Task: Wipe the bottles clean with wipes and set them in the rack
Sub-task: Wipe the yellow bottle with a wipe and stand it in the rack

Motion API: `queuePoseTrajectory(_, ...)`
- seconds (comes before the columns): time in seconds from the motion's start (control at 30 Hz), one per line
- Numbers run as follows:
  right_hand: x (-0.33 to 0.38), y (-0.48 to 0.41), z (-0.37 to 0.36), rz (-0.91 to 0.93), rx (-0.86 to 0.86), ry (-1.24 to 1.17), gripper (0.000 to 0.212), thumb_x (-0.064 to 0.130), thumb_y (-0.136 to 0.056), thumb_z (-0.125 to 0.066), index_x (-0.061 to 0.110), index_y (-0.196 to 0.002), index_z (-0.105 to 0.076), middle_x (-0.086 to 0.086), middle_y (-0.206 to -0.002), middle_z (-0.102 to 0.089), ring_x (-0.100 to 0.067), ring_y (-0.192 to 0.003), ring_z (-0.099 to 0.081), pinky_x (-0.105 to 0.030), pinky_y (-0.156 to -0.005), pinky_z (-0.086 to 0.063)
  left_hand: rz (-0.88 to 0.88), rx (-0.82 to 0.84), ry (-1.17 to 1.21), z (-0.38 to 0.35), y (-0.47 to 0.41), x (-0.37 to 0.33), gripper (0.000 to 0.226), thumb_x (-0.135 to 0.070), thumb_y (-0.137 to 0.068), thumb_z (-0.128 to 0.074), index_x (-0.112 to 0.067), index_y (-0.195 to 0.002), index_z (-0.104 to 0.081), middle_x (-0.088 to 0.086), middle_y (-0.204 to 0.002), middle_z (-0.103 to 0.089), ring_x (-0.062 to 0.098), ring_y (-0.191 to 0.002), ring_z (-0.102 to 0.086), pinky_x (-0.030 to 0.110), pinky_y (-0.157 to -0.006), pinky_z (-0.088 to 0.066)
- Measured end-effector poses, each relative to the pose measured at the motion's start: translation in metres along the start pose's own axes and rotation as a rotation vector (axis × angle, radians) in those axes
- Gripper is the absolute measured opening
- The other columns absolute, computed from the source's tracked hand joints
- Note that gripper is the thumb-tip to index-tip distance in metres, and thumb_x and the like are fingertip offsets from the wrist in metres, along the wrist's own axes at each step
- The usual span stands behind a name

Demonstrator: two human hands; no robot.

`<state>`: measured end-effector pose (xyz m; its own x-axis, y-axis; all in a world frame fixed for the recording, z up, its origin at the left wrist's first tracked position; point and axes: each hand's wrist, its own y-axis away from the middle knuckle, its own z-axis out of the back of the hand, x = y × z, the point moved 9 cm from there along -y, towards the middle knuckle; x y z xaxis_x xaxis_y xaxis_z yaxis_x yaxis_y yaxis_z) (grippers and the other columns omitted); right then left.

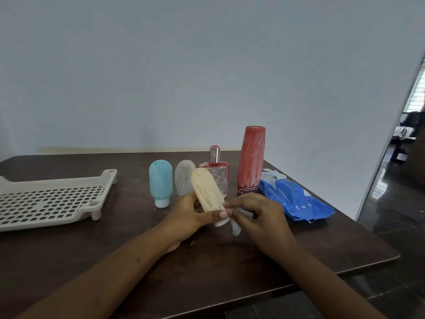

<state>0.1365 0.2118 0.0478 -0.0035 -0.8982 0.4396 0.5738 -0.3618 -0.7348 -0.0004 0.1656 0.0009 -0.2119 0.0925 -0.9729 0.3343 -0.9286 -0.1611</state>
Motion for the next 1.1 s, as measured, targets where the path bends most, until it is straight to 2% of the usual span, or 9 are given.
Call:
queuePoseTrajectory(0.1, 0.002, 0.001, -0.001, 0.003, 0.003, -0.005, 0.016, 0.016, -0.081, -0.072, 0.022, -0.095, -0.074, 0.025, -0.086, -0.062, 0.004, -0.087, -0.061, -0.008, -0.074, -0.045, 0.019, 0.009, 0.010, -0.001, 0.002, 0.000, 0.058, -0.037, -0.059, -0.075, -0.029, -0.111, -0.051, -0.009, -0.112, -0.064, 0.006, -0.109, -0.057, 0.013, -0.077, -0.049)
queuePoseTrajectory(0.2, -0.002, 0.001, 0.002, -0.017, -0.022, -0.038, 0.014, 0.023, -0.081, -0.071, 0.023, -0.095, -0.074, 0.020, -0.087, -0.066, 0.001, -0.088, -0.062, -0.012, -0.074, -0.047, 0.039, 0.044, 0.030, -0.004, 0.004, -0.001, 0.056, -0.037, -0.061, -0.073, -0.029, -0.112, -0.052, -0.011, -0.111, -0.064, 0.006, -0.110, -0.058, 0.013, -0.077, -0.049)
queuePoseTrajectory(0.27, -0.009, 0.001, 0.004, -0.064, -0.036, -0.057, 0.014, 0.018, -0.081, -0.072, 0.022, -0.095, -0.075, 0.014, -0.089, -0.069, -0.002, -0.088, -0.063, -0.017, -0.076, -0.051, 0.070, 0.120, 0.067, -0.009, 0.005, 0.000, 0.064, -0.034, -0.065, -0.076, -0.022, -0.123, -0.051, -0.007, -0.116, -0.065, 0.009, -0.113, -0.059, 0.017, -0.086, -0.050)
queuePoseTrajectory(0.33, -0.017, 0.002, 0.007, -0.122, -0.046, -0.080, 0.016, 0.015, -0.081, -0.072, 0.024, -0.094, -0.074, 0.012, -0.089, -0.070, -0.004, -0.089, -0.064, -0.021, -0.078, -0.052, 0.116, 0.203, 0.167, -0.014, 0.007, 0.002, 0.062, -0.022, -0.070, -0.078, -0.015, -0.126, -0.050, -0.002, -0.117, -0.068, 0.013, -0.113, -0.062, 0.023, -0.092, -0.051)
queuePoseTrajectory(0.47, -0.023, 0.004, 0.008, -0.183, -0.045, -0.137, 0.018, 0.015, -0.080, -0.072, 0.029, -0.092, -0.072, 0.014, -0.088, -0.070, -0.001, -0.089, -0.063, -0.016, -0.077, -0.050, 0.157, 0.251, 0.311, -0.017, 0.008, 0.006, 0.049, -0.005, -0.072, -0.067, -0.013, -0.119, -0.056, 0.001, -0.114, -0.071, 0.014, -0.110, -0.064, 0.024, -0.090, -0.053)
queuePoseTrajectory(0.57, -0.022, 0.004, 0.007, -0.197, -0.033, -0.139, 0.017, 0.017, -0.081, -0.071, 0.030, -0.092, -0.071, 0.015, -0.089, -0.069, -0.001, -0.090, -0.063, -0.014, -0.077, -0.049, 0.156, 0.222, 0.340, -0.014, 0.006, 0.007, 0.050, -0.004, -0.072, -0.067, -0.011, -0.120, -0.056, 0.005, -0.117, -0.069, 0.016, -0.111, -0.064, 0.025, -0.091, -0.054)
queuePoseTrajectory(0.7, -0.021, 0.003, 0.008, -0.208, -0.060, -0.146, 0.015, 0.016, -0.081, -0.071, 0.025, -0.093, -0.073, 0.013, -0.089, -0.070, 0.000, -0.090, -0.062, -0.014, -0.077, -0.049, 0.152, 0.201, 0.366, -0.014, 0.005, 0.007, 0.052, -0.004, -0.069, -0.068, -0.012, -0.119, -0.056, 0.004, -0.112, -0.072, 0.015, -0.107, -0.066, 0.025, -0.084, -0.056)
queuePoseTrajectory(0.9, 0.004, 0.007, 0.009, -0.037, -0.046, -0.001, 0.015, 0.013, -0.082, -0.072, 0.020, -0.095, -0.074, 0.013, -0.092, -0.068, 0.002, -0.092, -0.060, -0.011, -0.078, -0.047, 0.160, 0.215, 0.365, -0.015, 0.004, 0.006, 0.053, -0.002, -0.068, -0.067, -0.011, -0.118, -0.054, 0.003, -0.106, -0.073, 0.016, -0.102, -0.068, 0.026, -0.080, -0.057)
queuePoseTrajectory(1.1, -0.002, 0.007, 0.010, -0.099, -0.055, -0.034, 0.016, 0.014, -0.082, -0.071, 0.022, -0.094, -0.074, 0.013, -0.090, -0.068, 0.001, -0.092, -0.060, -0.008, -0.076, -0.044, 0.183, 0.242, 0.404, -0.015, 0.003, 0.008, 0.061, 0.001, -0.068, -0.067, -0.011, -0.126, -0.050, 0.006, -0.111, -0.071, 0.018, -0.105, -0.067, 0.026, -0.078, -0.057)
